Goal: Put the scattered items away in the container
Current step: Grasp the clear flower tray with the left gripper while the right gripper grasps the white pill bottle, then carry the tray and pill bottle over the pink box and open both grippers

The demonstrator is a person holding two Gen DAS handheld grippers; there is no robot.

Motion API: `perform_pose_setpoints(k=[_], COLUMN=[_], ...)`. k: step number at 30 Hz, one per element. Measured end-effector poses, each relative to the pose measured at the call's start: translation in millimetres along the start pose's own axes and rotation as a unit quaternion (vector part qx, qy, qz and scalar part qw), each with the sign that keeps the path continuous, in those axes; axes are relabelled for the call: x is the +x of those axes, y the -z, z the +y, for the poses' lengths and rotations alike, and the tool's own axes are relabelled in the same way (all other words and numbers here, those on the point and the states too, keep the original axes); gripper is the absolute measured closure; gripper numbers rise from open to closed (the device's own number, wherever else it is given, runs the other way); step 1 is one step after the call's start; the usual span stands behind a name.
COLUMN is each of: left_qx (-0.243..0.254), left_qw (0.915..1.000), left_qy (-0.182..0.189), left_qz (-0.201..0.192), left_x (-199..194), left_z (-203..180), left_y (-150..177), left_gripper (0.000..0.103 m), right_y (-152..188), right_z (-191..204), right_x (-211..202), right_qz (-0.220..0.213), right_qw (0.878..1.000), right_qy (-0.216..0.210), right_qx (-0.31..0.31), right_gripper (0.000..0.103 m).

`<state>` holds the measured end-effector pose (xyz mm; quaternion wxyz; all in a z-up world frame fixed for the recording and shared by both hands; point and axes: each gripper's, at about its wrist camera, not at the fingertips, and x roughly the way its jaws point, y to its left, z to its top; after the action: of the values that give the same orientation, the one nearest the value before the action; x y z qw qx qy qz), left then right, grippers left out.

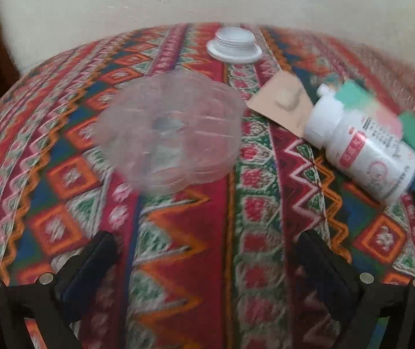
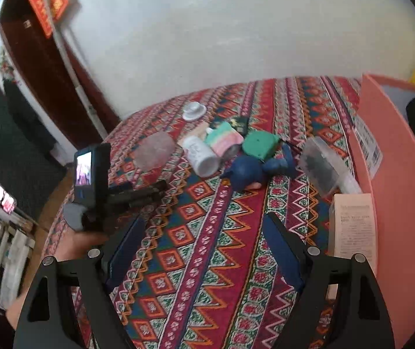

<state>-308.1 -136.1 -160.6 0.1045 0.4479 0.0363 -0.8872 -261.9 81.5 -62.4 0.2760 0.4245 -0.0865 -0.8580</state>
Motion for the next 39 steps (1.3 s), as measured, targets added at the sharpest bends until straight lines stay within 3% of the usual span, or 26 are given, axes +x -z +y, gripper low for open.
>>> perform_pose_setpoints(k=[2, 6, 12, 15, 19, 23, 25, 26, 27, 28, 30, 34, 39], left_qx=[-0.01, -0.04, -0.042, -0.046, -0.051, -0.081, -0.066, -0.057, -0.051, -0.052, -0.061, -0.083, -0.087], left_qw=[0.9999, 0.9992, 0.9984, 0.9972, 0.996, 0.9919, 0.9945, 0.9958, 0.9964, 0.9962, 0.9955, 0.9942, 0.9945], left_qy=[0.012, 0.001, 0.031, 0.049, 0.067, 0.09, 0.074, 0.065, 0.062, 0.064, 0.068, 0.067, 0.053], left_qz=[0.003, 0.0, -0.023, -0.033, -0.032, -0.039, -0.033, -0.029, -0.027, -0.028, -0.027, -0.014, -0.022], left_x=[9.9, 36.3, 44.0, 25.2, -5.8, -38.2, -44.7, -47.5, -51.8, -55.9, -63.6, -83.6, -126.7], left_z=[4.2, 22.2, 34.3, 45.6, 60.0, 72.9, 66.0, 61.8, 58.4, 57.7, 58.3, 54.2, 36.9], left_y=[-18.0, -49.9, -59.9, -47.3, -0.3, 46.3, 53.6, 56.4, 61.1, 66.3, 78.0, 101.5, 140.3], left_gripper=[0.0, 0.0, 0.003, 0.003, 0.003, 0.003, 0.003, 0.003, 0.003, 0.003, 0.003, 0.003, 0.003], right_y=[-2.1, 1.7, 4.4, -7.3, -38.5, -60.1, -59.1, -57.0, -52.0, -47.1, -36.0, 22.3, 84.5], right_z=[-6.1, -5.6, 9.9, 24.5, 51.4, 66.4, 66.0, 65.5, 68.4, 71.1, 74.9, 92.1, 94.7], right_x=[5.9, 16.5, 33.0, 46.8, 86.0, 160.1, 192.1, 206.6, 209.5, 211.6, 193.8, 141.2, 81.0], right_qz=[0.003, 0.017, 0.031, 0.024, 0.009, 0.052, 0.085, 0.096, 0.091, 0.087, 0.093, 0.083, 0.092], right_qw=[1.0, 1.0, 0.999, 0.996, 0.986, 0.972, 0.966, 0.961, 0.956, 0.951, 0.964, 0.965, 0.977], right_qy=[-0.01, -0.018, -0.003, 0.024, 0.042, 0.082, 0.104, 0.119, 0.139, 0.156, 0.126, 0.099, 0.062], right_qx=[0.016, 0.014, -0.031, -0.079, -0.16, -0.213, -0.223, -0.23, -0.243, -0.252, -0.215, -0.227, -0.183], right_gripper=[0.017, 0.017, 0.017, 0.017, 0.017, 0.017, 0.019, 0.034, 0.058, 0.058, 0.058, 0.058, 0.058])
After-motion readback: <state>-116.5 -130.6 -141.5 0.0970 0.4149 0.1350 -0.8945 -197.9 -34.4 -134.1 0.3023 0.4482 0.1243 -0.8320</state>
